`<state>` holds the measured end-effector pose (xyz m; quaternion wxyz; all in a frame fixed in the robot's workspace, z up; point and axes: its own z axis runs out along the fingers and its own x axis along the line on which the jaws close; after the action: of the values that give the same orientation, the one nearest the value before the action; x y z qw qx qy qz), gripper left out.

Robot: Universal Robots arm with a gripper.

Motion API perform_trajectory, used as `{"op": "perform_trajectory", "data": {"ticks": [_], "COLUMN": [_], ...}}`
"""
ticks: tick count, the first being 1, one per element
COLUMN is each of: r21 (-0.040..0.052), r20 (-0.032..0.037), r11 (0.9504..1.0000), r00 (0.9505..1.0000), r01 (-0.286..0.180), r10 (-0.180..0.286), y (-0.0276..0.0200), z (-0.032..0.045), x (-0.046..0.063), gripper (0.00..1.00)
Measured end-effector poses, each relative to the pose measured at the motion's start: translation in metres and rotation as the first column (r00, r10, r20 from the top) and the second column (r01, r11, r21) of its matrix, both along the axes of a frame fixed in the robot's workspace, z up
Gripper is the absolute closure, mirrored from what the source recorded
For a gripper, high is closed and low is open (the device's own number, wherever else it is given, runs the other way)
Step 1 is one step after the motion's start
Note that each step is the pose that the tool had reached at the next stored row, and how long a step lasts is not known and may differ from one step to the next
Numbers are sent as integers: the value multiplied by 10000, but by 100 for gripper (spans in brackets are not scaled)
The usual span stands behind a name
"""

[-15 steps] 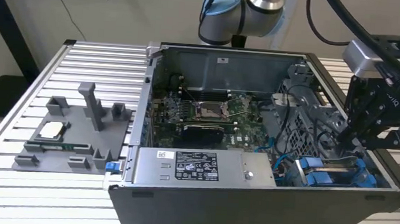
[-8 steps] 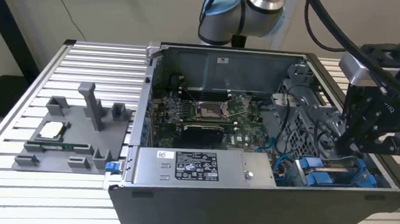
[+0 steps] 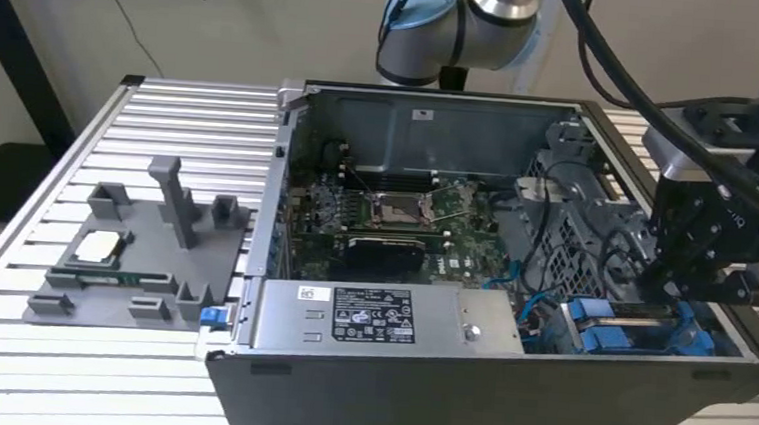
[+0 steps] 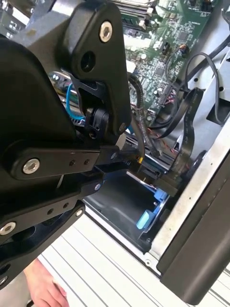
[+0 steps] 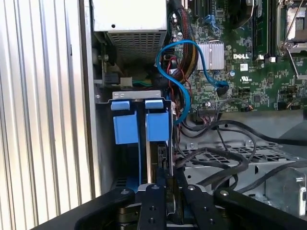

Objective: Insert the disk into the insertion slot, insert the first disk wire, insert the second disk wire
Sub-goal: 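Insert the first disk wire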

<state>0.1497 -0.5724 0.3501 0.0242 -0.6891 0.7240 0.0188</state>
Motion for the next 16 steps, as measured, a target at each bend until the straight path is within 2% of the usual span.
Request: {"op": "perform_trajectory", "data": {"ticks": [3,13,16], "r21": [0,-1,-2], "r20": [67,185,201], "r11": [10000,10000,10000], "r00": [10000,9998,9998], "r01": [-44,-84,-85], "r10": [44,84,85], "y": [0,1,0], "z": [-21,-82,-93], "x": [5,23,22], "gripper": [81,81,81]}}
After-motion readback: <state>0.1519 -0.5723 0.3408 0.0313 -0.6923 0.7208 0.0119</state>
